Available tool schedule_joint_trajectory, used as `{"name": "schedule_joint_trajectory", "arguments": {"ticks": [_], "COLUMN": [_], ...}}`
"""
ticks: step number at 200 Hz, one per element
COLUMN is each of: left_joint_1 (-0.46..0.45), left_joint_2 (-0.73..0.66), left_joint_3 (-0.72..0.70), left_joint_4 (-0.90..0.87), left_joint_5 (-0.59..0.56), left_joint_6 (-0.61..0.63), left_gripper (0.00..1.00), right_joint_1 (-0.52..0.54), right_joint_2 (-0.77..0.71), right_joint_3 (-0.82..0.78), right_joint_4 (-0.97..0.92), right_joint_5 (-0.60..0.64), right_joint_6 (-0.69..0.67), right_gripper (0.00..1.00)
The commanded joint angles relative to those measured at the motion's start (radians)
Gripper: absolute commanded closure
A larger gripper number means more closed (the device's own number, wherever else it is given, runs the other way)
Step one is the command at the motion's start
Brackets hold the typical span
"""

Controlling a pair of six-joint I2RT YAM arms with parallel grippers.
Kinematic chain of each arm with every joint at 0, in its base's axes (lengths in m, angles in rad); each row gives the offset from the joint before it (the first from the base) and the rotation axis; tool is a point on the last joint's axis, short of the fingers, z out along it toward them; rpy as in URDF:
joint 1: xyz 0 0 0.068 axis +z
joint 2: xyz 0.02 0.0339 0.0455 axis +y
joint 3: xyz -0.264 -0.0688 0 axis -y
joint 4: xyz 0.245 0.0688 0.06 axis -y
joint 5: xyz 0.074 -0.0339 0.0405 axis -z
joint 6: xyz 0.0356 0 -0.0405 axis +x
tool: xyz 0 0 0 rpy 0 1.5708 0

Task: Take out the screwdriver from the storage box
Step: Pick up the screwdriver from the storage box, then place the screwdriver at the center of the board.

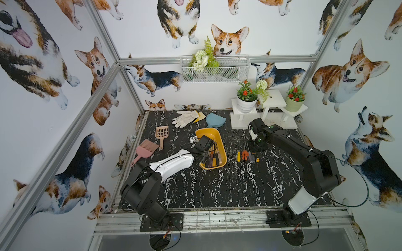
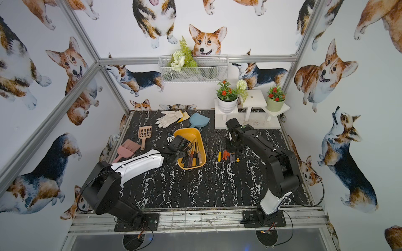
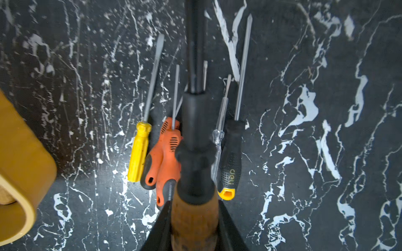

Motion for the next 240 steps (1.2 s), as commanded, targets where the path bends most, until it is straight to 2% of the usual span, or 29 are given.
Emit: {"name": "schedule_joint_trajectory", "arguments": {"ticks": [1,59,114,140,173,240], "left_joint_1": [0.002,0.002,0.002,0.002,0.002,0.002], "left_joint_2": [-0.010,-0.005,0.000,0.000,-0.002,0.005], "left_joint_3": [0.002,0.016,0.024,0.020,0.013,0.010], "left_joint_4": [0.035,0.030,0.027,0.029,0.029,0.035], "left_joint_5": [-0.016,-0.015,-0.014,-0.013,-0.012,-0.009], "left_joint_6": [-0.013,-0.003,0.002,-0.001,-0.006,-0.011], "left_gripper": [1.00,1.00,1.00,1.00,1.00,1.00], "right_joint_1": [-0.007,-0.008,-0.008,-0.008,-0.007,-0.008], "right_joint_2": [0.022,0.091,0.121,0.126,0.127,0.061], "right_joint_3": [-0.012,-0.034,-0.028,-0.026,-0.026,-0.008], "right_joint_4": [-0.016,0.011,0.009,0.008,0.007,0.009], "right_joint_5": [-0.016,-0.035,-0.020,-0.015,-0.013,-0.022], "right_joint_6": [-0.034,-0.025,-0.020,-0.019,-0.016,-0.011], "right_gripper": [1.00,1.00,0.71,0.63,0.58,0.57]}}
